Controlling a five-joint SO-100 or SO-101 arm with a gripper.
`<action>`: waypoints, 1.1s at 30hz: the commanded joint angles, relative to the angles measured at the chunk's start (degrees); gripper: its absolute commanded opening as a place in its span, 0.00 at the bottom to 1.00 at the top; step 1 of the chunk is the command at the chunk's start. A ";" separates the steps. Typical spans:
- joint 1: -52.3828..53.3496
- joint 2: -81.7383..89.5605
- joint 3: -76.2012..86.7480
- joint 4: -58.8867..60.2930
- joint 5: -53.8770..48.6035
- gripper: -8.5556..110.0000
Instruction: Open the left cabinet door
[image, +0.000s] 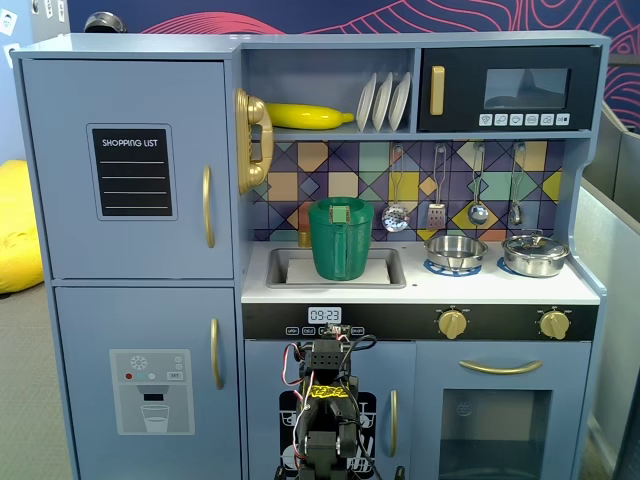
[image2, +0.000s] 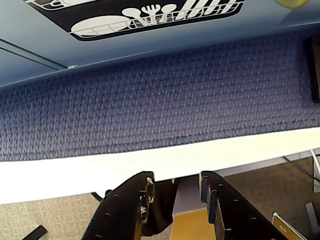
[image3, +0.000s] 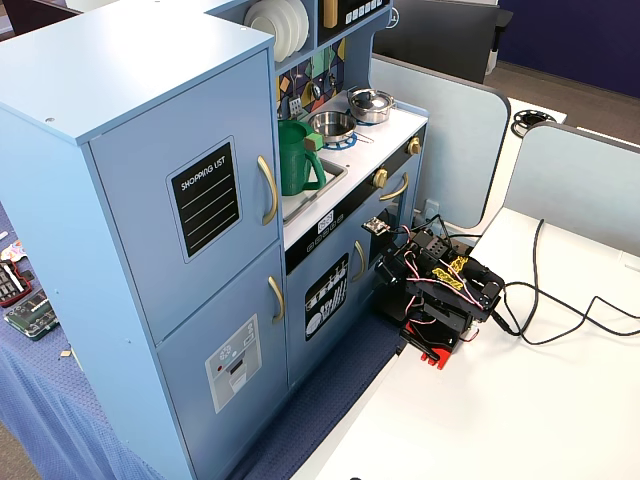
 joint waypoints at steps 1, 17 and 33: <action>0.70 -0.18 0.00 10.81 -0.09 0.07; -9.49 -0.79 -5.54 -7.38 0.35 0.07; -33.31 -30.41 -44.12 -59.85 -6.94 0.21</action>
